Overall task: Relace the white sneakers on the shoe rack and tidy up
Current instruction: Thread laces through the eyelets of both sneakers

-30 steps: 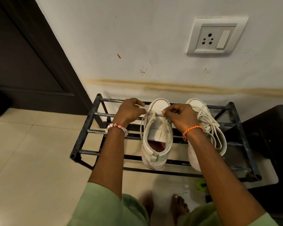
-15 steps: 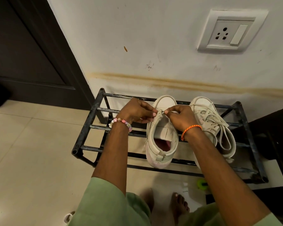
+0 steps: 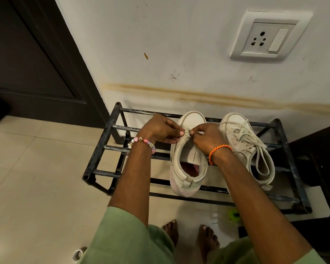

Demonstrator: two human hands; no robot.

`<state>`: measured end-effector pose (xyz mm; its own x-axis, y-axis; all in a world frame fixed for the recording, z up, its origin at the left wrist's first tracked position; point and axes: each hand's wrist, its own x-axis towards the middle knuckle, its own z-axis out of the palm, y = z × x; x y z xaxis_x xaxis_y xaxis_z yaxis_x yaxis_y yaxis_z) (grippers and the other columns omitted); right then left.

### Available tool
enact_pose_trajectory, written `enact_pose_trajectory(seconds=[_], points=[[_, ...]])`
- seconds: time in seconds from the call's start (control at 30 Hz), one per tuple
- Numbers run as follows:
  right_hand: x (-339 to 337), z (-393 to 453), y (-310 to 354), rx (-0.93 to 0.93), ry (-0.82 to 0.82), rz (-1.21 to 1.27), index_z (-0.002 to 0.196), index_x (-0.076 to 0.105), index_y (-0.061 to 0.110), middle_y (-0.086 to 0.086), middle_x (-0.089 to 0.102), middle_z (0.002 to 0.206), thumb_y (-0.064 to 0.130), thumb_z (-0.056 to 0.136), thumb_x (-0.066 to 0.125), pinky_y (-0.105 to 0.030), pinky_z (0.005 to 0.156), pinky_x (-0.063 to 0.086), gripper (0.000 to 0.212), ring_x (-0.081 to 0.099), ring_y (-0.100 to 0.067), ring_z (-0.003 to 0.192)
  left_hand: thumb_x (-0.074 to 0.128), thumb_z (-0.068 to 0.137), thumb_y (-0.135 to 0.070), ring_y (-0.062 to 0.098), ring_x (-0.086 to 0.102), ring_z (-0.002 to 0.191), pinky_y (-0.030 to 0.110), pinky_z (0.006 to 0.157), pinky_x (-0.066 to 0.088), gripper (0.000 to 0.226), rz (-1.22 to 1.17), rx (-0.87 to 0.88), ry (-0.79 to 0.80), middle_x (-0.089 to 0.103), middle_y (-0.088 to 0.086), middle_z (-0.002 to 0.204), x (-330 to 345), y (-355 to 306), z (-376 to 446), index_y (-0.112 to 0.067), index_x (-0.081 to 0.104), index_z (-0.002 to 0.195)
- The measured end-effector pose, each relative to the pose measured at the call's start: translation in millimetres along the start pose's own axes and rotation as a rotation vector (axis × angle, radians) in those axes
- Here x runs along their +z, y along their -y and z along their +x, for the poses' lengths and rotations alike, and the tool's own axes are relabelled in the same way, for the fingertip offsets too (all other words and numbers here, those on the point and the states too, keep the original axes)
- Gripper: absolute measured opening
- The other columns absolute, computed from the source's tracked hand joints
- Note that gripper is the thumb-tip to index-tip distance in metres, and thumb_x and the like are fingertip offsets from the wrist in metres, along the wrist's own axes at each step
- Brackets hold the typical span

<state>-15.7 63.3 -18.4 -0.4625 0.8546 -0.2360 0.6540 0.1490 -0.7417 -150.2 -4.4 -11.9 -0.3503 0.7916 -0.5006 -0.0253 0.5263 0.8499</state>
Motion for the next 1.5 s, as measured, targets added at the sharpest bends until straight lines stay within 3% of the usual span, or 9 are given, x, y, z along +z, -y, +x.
enact_pose_trajectory(seconds=[0.07,0.27,0.4,0.7,0.83,1.1,1.2,1.33,1.5], points=[[2,0,1,0.019,-0.018,0.009,0.101,0.070,0.002,-0.015,0.064,0.112,0.012,0.091,0.058,-0.016,0.073,0.037,0.018,0.057,-0.020,0.093,0.070,0.079,0.000,0.005,0.064,0.051,0.019,0.057,0.057,0.015,0.005,0.005,0.001,0.067,0.009,0.076,0,0,0,0.001,0.069,0.094],[7,1,2,0.104,-0.048,0.106,0.098,0.071,0.002,-0.009,0.061,0.088,0.011,0.090,0.061,-0.019,0.071,0.037,0.015,0.053,-0.016,0.080,0.070,0.079,-0.001,0.004,0.064,0.052,0.018,0.056,0.057,0.013,0.036,0.024,0.004,0.067,0.007,0.075,-1,0,1,-0.001,0.069,0.092],[9,3,0,0.162,-0.064,0.216,0.088,0.072,0.005,-0.014,0.068,0.091,0.012,0.084,0.068,-0.029,0.080,0.050,0.009,0.062,-0.023,0.088,0.070,0.079,-0.001,0.007,0.065,0.058,0.020,0.060,0.058,0.013,0.065,0.044,-0.002,0.067,0.007,0.076,1,2,4,-0.001,0.069,0.091],[12,-5,5,0.188,-0.025,0.168,0.093,0.073,0.003,-0.009,0.063,0.080,-0.001,0.083,0.061,-0.026,0.069,0.047,0.016,0.058,-0.020,0.075,0.072,0.077,0.001,0.012,0.067,0.062,0.025,0.065,0.059,0.009,0.129,0.114,-0.041,0.069,0.010,0.076,3,5,6,-0.003,0.071,0.085],[9,-7,5,0.205,-0.035,0.267,0.094,0.072,0.002,-0.008,0.062,0.079,-0.008,0.081,0.058,-0.020,0.053,0.044,0.022,0.055,-0.016,0.064,0.072,0.078,0.001,0.015,0.067,0.066,0.028,0.069,0.060,0.010,0.163,0.143,-0.046,0.069,0.012,0.078,5,3,6,-0.001,0.071,0.087],[8,-10,5,0.188,-0.048,0.337,0.098,0.070,0.000,-0.009,0.061,0.082,0.004,0.090,0.059,-0.001,0.037,0.034,0.015,0.048,-0.005,0.060,0.071,0.082,-0.007,0.011,0.068,0.061,0.018,0.060,0.056,0.008,0.386,0.313,-0.116,0.071,0.008,0.078,8,2,2,-0.005,0.073,0.089],[6,-9,5,0.163,-0.035,0.274,0.097,0.071,0.003,-0.011,0.064,0.088,0.010,0.092,0.057,-0.006,0.053,0.042,0.016,0.056,-0.014,0.073,0.068,0.085,-0.009,0.013,0.068,0.065,0.020,0.063,0.058,0.009,0.437,0.336,-0.112,0.071,0.007,0.080,9,1,2,-0.006,0.073,0.091],[6,-11,6,0.134,-0.085,0.095,0.093,0.060,0.023,-0.008,0.062,0.110,0.029,0.081,0.065,-0.038,0.094,0.046,0.014,0.056,-0.027,0.108,0.062,0.089,-0.007,0.011,0.067,0.063,0.019,0.062,0.057,0.005,0.290,0.266,-0.061,0.067,0.008,0.085,4,2,-1,-0.006,0.067,0.088],[5,-43,-1,0.067,-0.208,-0.190,0.114,0.049,0.015,-0.012,0.044,0.123,0.022,0.078,0.064,-0.037,0.096,0.035,0.040,0.040,-0.032,0.119,0.060,0.090,-0.009,0.009,0.067,0.065,0.020,0.063,0.056,0.008,0.193,0.246,-0.084,0.068,0.007,0.086,-5,4,-5,-0.011,0.063,0.083]])
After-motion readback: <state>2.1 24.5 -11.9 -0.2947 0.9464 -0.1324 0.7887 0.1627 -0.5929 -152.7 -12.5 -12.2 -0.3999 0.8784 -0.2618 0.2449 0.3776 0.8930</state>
